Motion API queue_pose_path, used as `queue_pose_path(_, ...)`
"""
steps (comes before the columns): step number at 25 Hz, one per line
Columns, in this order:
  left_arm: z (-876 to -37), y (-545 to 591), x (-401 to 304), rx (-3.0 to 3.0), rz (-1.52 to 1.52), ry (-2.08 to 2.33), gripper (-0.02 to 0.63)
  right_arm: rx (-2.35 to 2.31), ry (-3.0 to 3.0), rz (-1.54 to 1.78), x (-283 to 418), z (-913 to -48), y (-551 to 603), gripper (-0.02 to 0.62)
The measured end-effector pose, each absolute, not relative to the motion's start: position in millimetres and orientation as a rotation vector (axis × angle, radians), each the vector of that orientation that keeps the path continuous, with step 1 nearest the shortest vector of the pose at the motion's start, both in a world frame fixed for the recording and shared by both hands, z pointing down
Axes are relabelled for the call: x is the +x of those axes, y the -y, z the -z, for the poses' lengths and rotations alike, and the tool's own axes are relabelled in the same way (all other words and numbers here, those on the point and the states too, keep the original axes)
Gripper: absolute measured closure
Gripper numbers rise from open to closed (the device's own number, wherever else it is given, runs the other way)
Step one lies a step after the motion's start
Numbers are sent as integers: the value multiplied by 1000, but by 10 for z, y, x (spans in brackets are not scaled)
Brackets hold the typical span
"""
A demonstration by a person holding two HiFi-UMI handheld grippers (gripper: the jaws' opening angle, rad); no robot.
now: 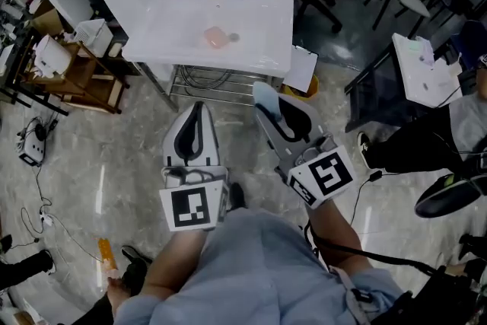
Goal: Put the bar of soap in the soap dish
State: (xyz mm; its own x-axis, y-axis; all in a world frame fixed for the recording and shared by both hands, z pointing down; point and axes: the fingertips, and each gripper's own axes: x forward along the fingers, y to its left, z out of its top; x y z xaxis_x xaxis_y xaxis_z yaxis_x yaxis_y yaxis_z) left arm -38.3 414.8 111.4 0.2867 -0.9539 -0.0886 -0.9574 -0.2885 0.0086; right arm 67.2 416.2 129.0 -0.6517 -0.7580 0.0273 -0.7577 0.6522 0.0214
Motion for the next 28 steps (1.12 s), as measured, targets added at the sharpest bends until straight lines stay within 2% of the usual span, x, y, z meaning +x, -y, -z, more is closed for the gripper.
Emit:
queue_pose_path(19,-1325,-3340,-726,-2538,-119,-1837,600,1336,2785,13,329,-1378,-3383,480)
queue_pose_path(28,-1437,-2586,-552,-2558,-16,-1796,600,1340,2799,-45,443,-1478,-2601,480)
